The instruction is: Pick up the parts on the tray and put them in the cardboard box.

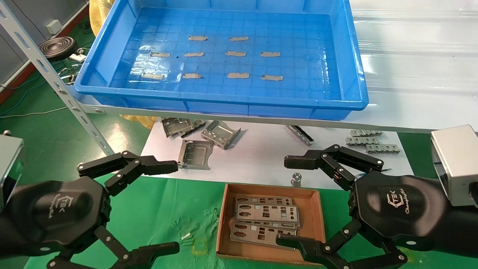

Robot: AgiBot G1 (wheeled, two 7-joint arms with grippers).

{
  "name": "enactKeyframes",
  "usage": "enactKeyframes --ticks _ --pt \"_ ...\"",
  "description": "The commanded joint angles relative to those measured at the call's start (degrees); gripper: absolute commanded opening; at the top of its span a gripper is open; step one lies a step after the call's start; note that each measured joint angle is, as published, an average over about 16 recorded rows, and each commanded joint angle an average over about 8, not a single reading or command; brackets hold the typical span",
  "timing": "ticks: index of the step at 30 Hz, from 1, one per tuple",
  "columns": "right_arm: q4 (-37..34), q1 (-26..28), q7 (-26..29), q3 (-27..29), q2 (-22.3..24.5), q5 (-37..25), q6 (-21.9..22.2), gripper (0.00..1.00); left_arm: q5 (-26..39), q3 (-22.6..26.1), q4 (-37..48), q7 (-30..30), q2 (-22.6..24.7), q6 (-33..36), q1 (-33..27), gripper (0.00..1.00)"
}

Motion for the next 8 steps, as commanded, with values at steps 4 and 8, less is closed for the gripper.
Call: enactKeyframes --ticks 4,8 --pt "0.0 0.0 0.0 0.0 0.0 0.0 0.0 1.00 0.0 0.0 0.0 0.0 0.0 0.0 0.0 1.00" --pt "0.0 0.0 0.0 0.0 0.0 0.0 0.0 1.00 0.0 0.0 0.0 0.0 0.0 0.0 0.0 1.00"
